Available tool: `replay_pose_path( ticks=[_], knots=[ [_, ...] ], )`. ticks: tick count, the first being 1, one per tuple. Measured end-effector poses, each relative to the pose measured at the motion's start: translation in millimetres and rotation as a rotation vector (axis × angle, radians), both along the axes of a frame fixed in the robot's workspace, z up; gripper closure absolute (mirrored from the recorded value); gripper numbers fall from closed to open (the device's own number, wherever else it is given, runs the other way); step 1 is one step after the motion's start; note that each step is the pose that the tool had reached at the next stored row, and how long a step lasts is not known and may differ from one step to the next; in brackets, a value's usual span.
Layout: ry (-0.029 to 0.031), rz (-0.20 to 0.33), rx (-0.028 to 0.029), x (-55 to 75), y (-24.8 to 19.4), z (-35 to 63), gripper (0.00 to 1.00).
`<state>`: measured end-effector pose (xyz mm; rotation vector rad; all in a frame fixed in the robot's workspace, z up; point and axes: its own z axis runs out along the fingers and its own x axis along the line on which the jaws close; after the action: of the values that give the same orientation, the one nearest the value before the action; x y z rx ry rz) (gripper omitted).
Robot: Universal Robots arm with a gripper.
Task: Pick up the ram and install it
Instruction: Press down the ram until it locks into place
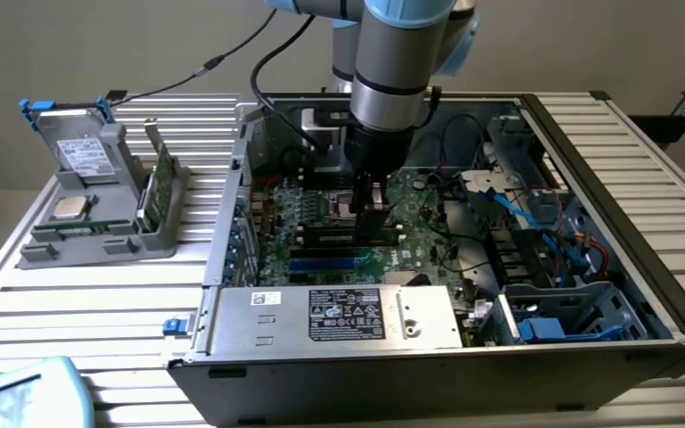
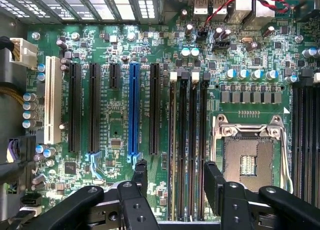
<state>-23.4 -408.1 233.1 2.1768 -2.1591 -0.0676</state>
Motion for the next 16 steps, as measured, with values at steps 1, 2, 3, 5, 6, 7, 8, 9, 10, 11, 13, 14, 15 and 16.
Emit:
replay_pose_path(
  ticks=[1,2,3,5,6,7,8,9,10,11,13,14,15,16],
  knots=[
    [0.0,0.001,0.0,0.0,0.0,0.0,0.42],
    [0.0,0.001,0.0,0.0,0.0,0.0,0.42],
    [0.0,0.002,0.0,0.0,0.0,0.0,0.42],
    [0.0,0.004,0.0,0.0,0.0,0.0,0.42],
    [0.0,0.004,0.0,0.0,0.0,0.0,0.44],
    [0.0,0.005,0.0,0.0,0.0,0.0,0.44],
    [0.0,0.006,0.0,0.0,0.0,0.0,0.51],
    [0.0,0.007,0.0,0.0,0.0,0.0,0.57],
    [0.0,0.007,0.0,0.0,0.0,0.0,0.57],
    [0.0,0.008,0.0001,0.0,0.0,0.0,0.63],
    [0.0,0.01,0.0,0.0,0.0,0.0,0.69],
    [0.0,0.01,0.0001,0.0,0.0,0.0,0.75],
    [0.0,0.011,0.0001,0.0,0.0,0.0,0.81],
    [0.0,0.012,0.0,0.0,0.0,0.0,0.81]
  ],
)
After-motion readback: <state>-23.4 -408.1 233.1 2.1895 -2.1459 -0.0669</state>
